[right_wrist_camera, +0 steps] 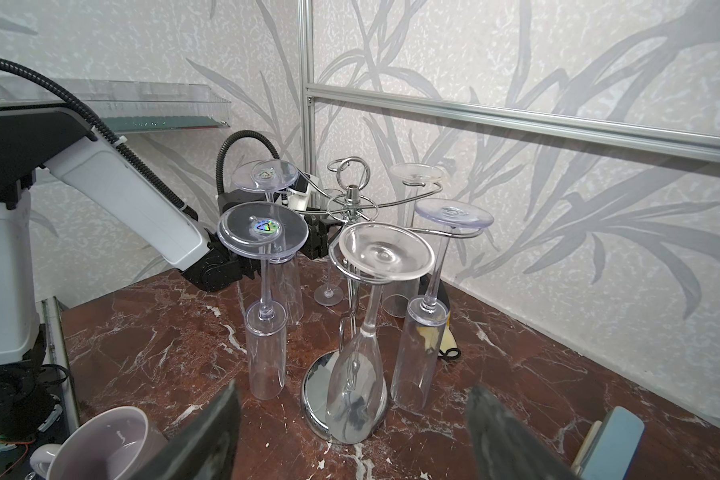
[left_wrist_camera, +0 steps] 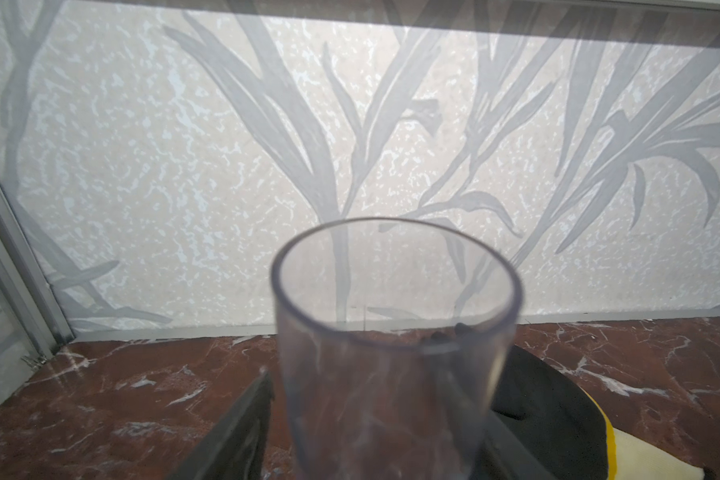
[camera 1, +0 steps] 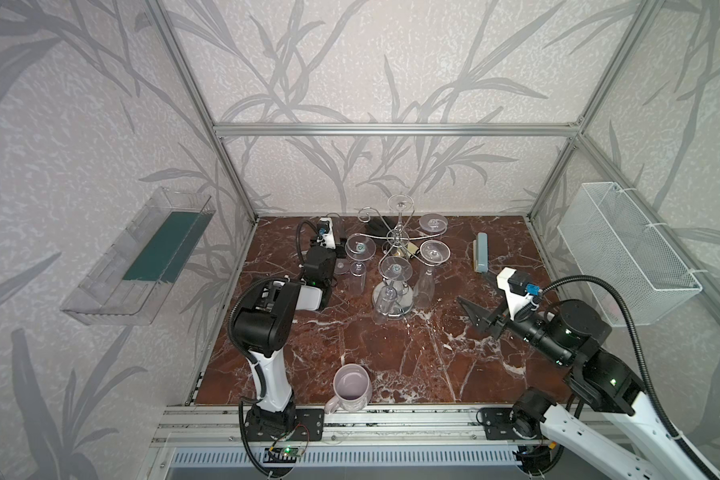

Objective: Take the wine glass off the wine glass rack

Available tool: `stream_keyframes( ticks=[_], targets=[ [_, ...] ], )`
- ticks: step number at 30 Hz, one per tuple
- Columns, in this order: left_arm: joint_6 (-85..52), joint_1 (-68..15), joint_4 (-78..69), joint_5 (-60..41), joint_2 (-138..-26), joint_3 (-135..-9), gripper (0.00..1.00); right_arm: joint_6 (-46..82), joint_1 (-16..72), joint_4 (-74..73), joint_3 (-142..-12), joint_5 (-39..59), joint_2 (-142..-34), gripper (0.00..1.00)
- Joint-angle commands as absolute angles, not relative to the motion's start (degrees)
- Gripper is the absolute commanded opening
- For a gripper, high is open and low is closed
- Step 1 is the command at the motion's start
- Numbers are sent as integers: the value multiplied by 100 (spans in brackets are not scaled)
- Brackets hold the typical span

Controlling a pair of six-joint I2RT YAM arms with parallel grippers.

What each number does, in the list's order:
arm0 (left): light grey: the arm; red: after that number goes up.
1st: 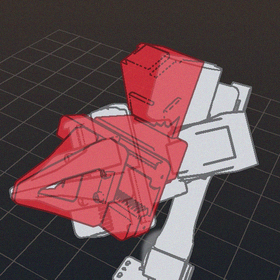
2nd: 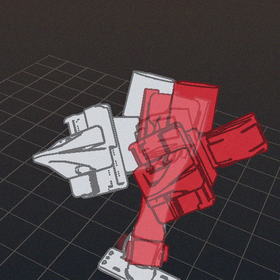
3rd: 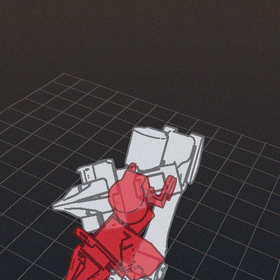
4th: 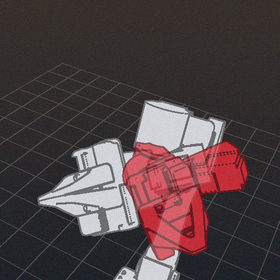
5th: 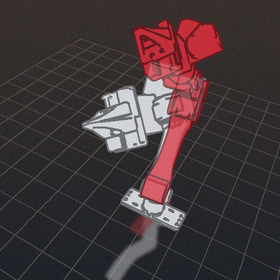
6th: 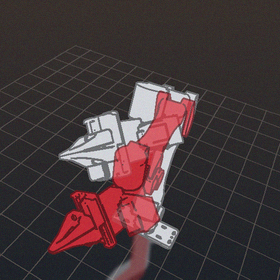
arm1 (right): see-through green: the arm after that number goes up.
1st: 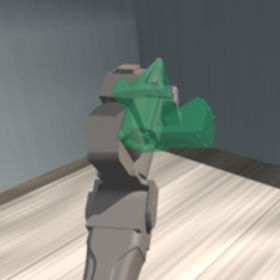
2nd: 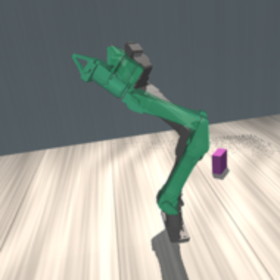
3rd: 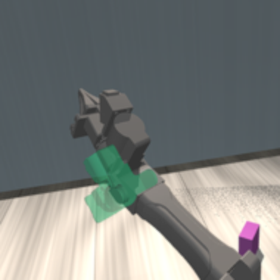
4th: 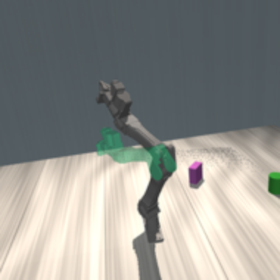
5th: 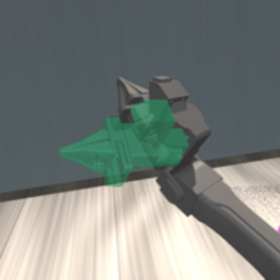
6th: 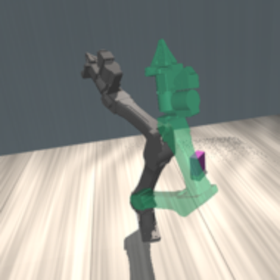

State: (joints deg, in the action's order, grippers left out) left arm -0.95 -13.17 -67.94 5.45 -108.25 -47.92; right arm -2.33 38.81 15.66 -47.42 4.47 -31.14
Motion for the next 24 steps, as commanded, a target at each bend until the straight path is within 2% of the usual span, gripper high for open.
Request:
stream_keyframes(
  ticks=[1,12,24],
  targets=[
    [-24,-1327,-6924,527,-10754,-4647,74,-160,3920,1449,-4702,376,-3013,83],
    [84,-1355,-6759,624,-10092,-4167,90,-105,3925,1492,-4781,433,-2934,83],
    [-781,-1354,-5955,810,-8612,-3488,89,0,3925,1626,-4845,252,-2708,83]
  ],
)
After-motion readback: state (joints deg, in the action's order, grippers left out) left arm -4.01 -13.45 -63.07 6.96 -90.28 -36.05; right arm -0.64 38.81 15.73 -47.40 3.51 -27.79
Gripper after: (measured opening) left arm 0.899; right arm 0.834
